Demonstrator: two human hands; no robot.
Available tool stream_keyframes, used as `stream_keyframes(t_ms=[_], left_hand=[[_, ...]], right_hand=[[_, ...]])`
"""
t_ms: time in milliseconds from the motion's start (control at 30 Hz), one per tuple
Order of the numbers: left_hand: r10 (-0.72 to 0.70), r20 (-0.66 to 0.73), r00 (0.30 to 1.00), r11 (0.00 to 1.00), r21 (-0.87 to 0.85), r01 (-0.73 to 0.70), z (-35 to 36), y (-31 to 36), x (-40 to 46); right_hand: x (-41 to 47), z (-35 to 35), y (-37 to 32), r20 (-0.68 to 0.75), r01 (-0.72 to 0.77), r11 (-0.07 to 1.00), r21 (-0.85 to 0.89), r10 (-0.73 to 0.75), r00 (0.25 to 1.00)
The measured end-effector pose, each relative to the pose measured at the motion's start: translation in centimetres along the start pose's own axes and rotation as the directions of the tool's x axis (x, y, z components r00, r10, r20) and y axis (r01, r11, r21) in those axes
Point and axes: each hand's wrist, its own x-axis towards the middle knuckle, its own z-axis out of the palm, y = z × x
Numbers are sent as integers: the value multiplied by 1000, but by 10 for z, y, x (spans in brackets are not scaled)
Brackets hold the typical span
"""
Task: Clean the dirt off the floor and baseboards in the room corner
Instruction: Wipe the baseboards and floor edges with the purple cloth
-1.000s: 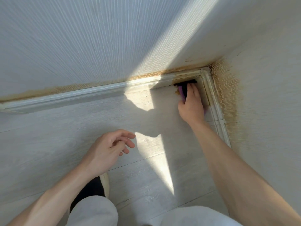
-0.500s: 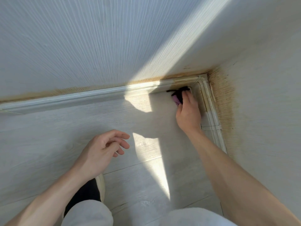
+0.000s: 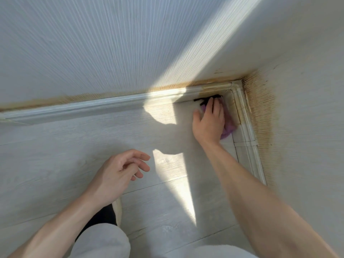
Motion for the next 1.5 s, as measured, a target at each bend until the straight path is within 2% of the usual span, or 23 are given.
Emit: stream_keyframes(t_ms=[67, 133, 167, 200, 267, 333, 367, 500, 600, 633, 667, 733, 800, 933, 1000, 1100, 1133, 1167, 1200, 1267, 1300, 1367, 1500], left_hand=[[-6, 30, 1000, 1000, -2, 6, 5, 1, -2], [-8, 43, 999, 1000, -1, 8, 9, 2, -2], [-2, 40, 999, 1000, -2, 2, 9, 3, -1], [3, 33, 999, 1000, -8, -3, 8, 4, -1], [8, 15, 1000, 1000, -18, -8, 6, 3, -3], [8, 7, 1000, 1000, -19, -8, 5, 2, -6], [1, 6, 1000, 1000, -19, -1, 5, 1, -7], [-21, 12, 1000, 1000, -5, 21, 8, 3, -7], [-4, 28, 1000, 1000, 9, 4, 11, 7, -5], [5, 33, 999, 1000, 17, -5, 11, 8, -4], [10, 33, 999, 1000, 25, -11, 10, 9, -5], [18, 18, 1000, 999, 32, -18, 6, 9, -6], [14, 1, 1000, 999, 35, -14, 3, 7, -8], [12, -1, 1000, 999, 46, -12, 2, 1, -13], [13, 1, 1000, 998, 63, -13, 3, 1, -13], [24, 11, 1000, 995, 96, -24, 3, 6, -14], [39, 24, 999, 992, 116, -41, 1, 8, -15], [47, 30, 998, 989, 141, -50, -3, 10, -17], [51, 37, 998, 982, 178, -57, -9, 12, -20], [57, 66, 996, 959, 274, -73, -26, 16, -27], [54, 81, 995, 944, 322, -78, -37, 19, -32], [61, 129, 990, 886, 450, -113, -60, 27, -38], [41, 269, 962, 654, 721, -230, -93, 43, -37]], right_hand=[[-28, 13, -21, 36, 178, 984, 0, -178, 983], [-43, 9, -12, 137, 431, 902, 16, -429, 893], [-36, 3, 0, 147, 483, 876, -6, -477, 867], [-25, -4, 12, 130, 454, 889, -56, -444, 887], [0, -10, 24, 26, 185, 976, -115, -183, 983], [11, -8, 6, -25, -31, 994, -108, 29, 999], [7, -2, -12, -24, -50, 991, -127, 47, 999], [-32, 20, -75, 10, 197, 969, -152, -198, 980], [-42, 22, -58, 76, 525, 835, -163, -520, 851], [-37, 14, -46, 97, 550, 816, -177, -541, 835], [-31, 7, -31, 94, 507, 840, -194, -498, 862], [-20, -5, -5, 18, 267, 947, -181, -268, 963], [-15, -1, -9, 0, 82, 982, -172, -83, 997], [-38, 25, -75, 20, 212, 958, -192, -212, 977], [-56, 31, -82, 65, 421, 895, -148, -416, 907], [-71, 20, -63, 210, 759, 643, -102, -732, 648], [-69, 17, -52, 204, 787, 611, -91, -762, 615], [-64, 16, -41, 183, 767, 637, -79, -747, 639], [-59, 15, -26, 159, 691, 720, -68, -675, 720], [-49, 5, 6, 115, 427, 902, -63, -419, 901], [-45, -2, 15, 83, 315, 947, -55, -310, 947], [-39, -8, 12, 40, 212, 976, -50, -211, 977], [-40, 6, -69, 61, 273, 962, 12, -274, 960]])
